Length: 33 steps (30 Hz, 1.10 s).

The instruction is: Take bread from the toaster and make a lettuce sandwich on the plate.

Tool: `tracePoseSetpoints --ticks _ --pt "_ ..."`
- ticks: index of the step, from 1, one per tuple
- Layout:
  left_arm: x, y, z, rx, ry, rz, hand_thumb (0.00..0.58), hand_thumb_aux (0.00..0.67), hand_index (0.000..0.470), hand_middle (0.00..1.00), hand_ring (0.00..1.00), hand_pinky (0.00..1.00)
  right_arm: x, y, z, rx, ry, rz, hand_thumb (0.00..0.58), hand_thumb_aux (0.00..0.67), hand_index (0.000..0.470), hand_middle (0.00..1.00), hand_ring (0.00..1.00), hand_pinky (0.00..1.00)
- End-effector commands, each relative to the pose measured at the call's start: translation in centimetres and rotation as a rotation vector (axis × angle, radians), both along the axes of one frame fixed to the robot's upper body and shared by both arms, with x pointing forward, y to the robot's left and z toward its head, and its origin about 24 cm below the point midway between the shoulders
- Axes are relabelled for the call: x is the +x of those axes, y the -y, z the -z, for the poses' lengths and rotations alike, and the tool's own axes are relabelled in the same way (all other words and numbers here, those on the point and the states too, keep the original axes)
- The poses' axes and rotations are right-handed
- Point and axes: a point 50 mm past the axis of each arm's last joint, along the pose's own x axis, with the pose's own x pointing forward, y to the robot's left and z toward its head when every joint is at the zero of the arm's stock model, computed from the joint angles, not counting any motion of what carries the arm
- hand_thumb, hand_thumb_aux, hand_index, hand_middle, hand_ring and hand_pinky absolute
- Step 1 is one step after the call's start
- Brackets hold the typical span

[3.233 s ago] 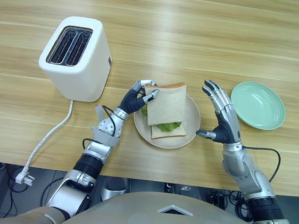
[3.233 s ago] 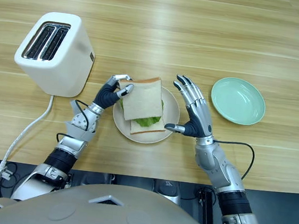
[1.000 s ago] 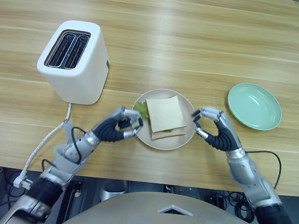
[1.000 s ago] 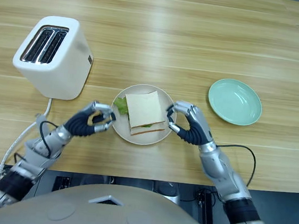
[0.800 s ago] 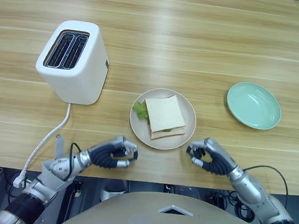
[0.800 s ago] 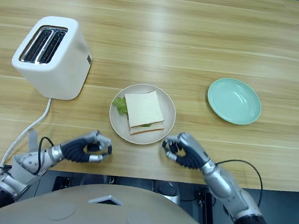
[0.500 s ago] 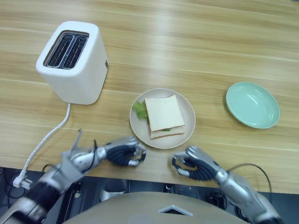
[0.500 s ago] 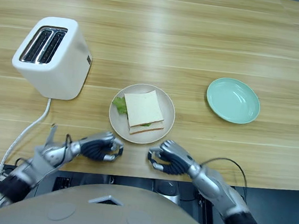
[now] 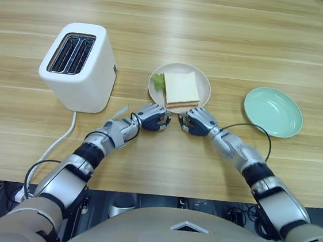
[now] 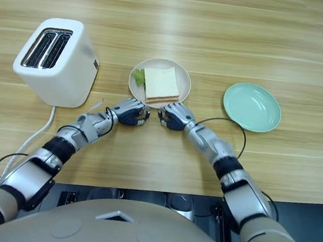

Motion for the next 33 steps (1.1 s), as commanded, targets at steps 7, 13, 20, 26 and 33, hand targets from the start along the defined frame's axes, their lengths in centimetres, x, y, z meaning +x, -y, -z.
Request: tracePoseSetpoints --ticks 7,13,20,26,33 --pt "3.1 -0.7 0.3 0.026 0.007 -0.231 0.58 0.67 0.46 1.0 1.0 1.0 3.0 0.3 0.1 -0.073 -0.068 0.201 0.58 0.67 0.46 1.0 1.0 1.0" --pt "3.3 -0.8 -0.9 -0.144 0.106 -0.25 0.58 0.67 0.46 1.0 1.0 1.0 2.4 1.4 0.4 0.029 -0.049 0.255 0.58 0.67 0.46 1.0 1.0 1.0" --pt "1.5 -1.1 -5.5 -0.867 0.182 -0.161 0.0 0.0 0.0 0.0 0.0 0.0 1.3 3.9 -2.4 0.526 0.127 0.308 0.58 0.67 0.46 1.0 1.0 1.0" --pt "0.5 -2.9 -8.4 -1.175 0.31 -0.196 0.0 0.0 0.0 0.0 0.0 0.0 -0.5 6.4 -5.9 0.989 0.3 0.358 0.0 0.0 0.0 0.0 0.0 0.0" --pt "-0.1 -3.6 -6.5 -1.166 0.249 -0.275 0.0 0.0 0.0 0.0 0.0 0.0 -1.4 6.2 -5.0 1.066 0.282 0.409 0.0 0.0 0.0 0.0 0.0 0.0"
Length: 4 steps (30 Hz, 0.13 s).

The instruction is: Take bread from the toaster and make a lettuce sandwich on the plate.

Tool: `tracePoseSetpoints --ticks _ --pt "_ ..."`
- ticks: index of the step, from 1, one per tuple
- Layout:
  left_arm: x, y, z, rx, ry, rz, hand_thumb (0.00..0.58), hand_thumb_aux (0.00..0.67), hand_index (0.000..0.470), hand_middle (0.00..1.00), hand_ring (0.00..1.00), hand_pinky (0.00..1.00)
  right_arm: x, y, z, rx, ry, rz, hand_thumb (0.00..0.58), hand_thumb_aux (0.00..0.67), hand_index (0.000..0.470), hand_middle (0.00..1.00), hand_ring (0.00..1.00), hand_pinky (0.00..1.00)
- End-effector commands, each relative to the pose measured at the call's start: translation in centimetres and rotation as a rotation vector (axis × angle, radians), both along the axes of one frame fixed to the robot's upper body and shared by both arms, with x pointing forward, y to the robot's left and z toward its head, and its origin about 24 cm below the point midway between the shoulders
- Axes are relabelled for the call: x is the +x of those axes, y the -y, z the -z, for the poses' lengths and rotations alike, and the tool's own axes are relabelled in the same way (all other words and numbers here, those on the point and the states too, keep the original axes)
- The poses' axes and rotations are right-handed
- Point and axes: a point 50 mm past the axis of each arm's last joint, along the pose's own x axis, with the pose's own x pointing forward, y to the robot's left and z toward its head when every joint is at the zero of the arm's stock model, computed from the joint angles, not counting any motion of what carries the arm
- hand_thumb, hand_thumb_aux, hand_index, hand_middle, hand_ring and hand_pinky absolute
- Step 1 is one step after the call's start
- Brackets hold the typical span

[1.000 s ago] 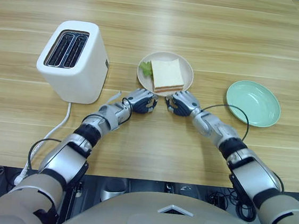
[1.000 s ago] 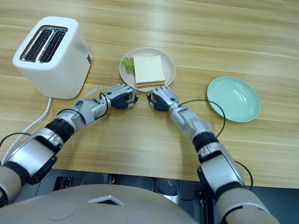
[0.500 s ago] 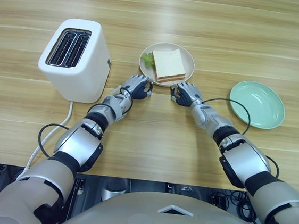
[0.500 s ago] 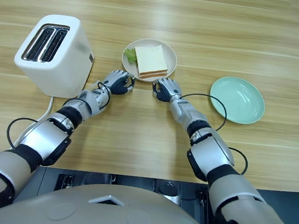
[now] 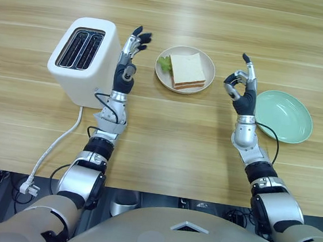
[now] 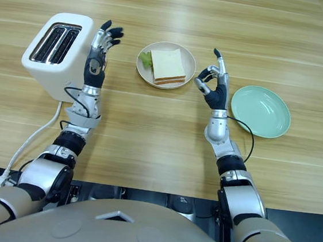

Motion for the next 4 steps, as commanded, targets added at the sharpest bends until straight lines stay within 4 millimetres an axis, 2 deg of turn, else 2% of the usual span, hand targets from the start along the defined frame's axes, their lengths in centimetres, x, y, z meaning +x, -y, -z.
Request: tracePoseSetpoints --ticks 1,4 --pt "-0.16 -0.2 1.55 -0.005 -0.082 -0.02 0.0 0.0 0.0 0.0 0.0 0.0 -0.15 -0.32 0.96 0.003 -0.052 -0.006 0.0 0.0 0.0 0.0 0.0 0.0" --pt "-0.37 -0.62 2.3 -0.024 -0.115 -0.05 0.0 0.0 0.0 0.0 0.0 0.0 -0.24 -0.79 1.43 -0.017 -0.074 -0.015 0.0 0.0 0.0 0.0 0.0 0.0"
